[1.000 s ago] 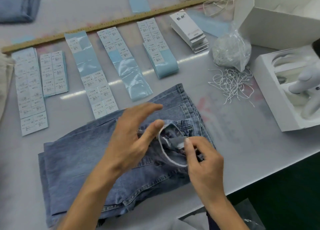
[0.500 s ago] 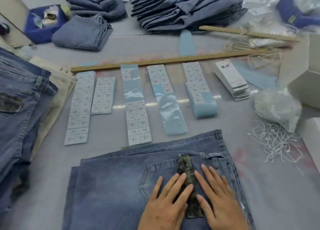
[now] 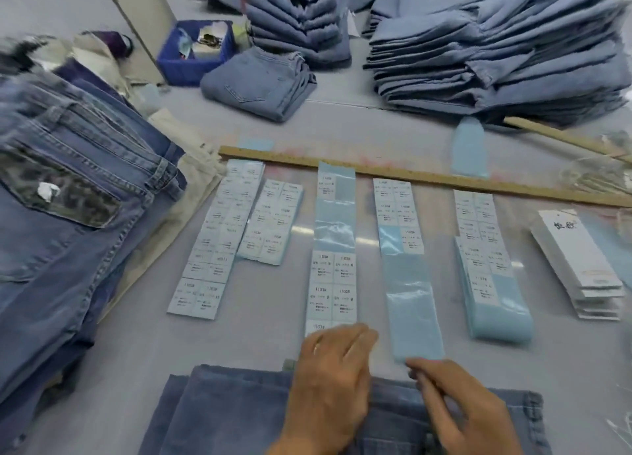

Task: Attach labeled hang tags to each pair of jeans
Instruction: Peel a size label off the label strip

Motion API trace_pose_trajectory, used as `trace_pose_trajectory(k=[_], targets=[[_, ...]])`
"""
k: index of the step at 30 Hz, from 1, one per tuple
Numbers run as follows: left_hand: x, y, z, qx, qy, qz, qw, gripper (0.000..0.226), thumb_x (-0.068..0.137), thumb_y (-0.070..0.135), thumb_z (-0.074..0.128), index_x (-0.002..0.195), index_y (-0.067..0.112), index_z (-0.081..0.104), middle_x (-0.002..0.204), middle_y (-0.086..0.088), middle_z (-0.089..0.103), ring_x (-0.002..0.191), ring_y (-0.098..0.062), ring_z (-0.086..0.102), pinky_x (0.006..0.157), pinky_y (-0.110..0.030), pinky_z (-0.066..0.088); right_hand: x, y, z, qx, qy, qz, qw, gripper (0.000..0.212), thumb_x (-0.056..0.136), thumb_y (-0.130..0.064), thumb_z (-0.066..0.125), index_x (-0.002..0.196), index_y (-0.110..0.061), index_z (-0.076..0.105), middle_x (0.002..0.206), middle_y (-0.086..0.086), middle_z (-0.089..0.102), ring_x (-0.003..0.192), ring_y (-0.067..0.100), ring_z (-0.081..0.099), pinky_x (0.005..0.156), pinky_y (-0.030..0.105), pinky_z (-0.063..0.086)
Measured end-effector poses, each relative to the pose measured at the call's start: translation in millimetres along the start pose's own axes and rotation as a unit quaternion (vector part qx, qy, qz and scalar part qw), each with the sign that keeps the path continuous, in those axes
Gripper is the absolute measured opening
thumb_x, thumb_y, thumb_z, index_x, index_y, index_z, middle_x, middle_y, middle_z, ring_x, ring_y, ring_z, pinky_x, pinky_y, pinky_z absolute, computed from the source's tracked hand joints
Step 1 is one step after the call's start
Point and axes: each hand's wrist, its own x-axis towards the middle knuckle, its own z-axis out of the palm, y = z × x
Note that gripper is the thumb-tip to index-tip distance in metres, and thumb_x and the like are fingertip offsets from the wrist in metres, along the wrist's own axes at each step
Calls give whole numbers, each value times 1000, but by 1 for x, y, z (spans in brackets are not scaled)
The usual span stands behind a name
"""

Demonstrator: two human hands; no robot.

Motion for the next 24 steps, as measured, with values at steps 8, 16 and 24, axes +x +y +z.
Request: trace_pose_trajectory(k=[8, 16, 24], targets=[[87, -83, -4, 146, -123, -133, 972, 53, 107, 38, 39, 157, 27, 28, 168, 2, 16, 150, -17, 20, 120, -32, 21, 108, 3, 89, -131, -161, -47, 977, 36, 96, -24, 63, 132, -25, 61, 131, -6, 51, 114, 14, 52, 93, 24, 47], [57, -124, -45, 91, 112, -202, 969, 40, 92, 3, 67, 130, 15, 66, 140, -5, 58, 130, -24, 53, 105, -41, 45, 115, -5, 113, -178, -47, -59, 981, 33, 66, 1, 88, 93, -10, 74, 94, 6, 66, 78, 31, 62, 54, 43, 55], [44, -185, -99, 77, 255, -385, 883, 43, 83, -7, 69, 123, 8, 66, 128, -9, 62, 118, -31, 55, 100, -37, 40, 147, -80, 174, -114, -39, -147, 982, 35, 72, 5, 80, 103, -11, 74, 102, 2, 71, 88, 26, 65, 61, 37, 56]])
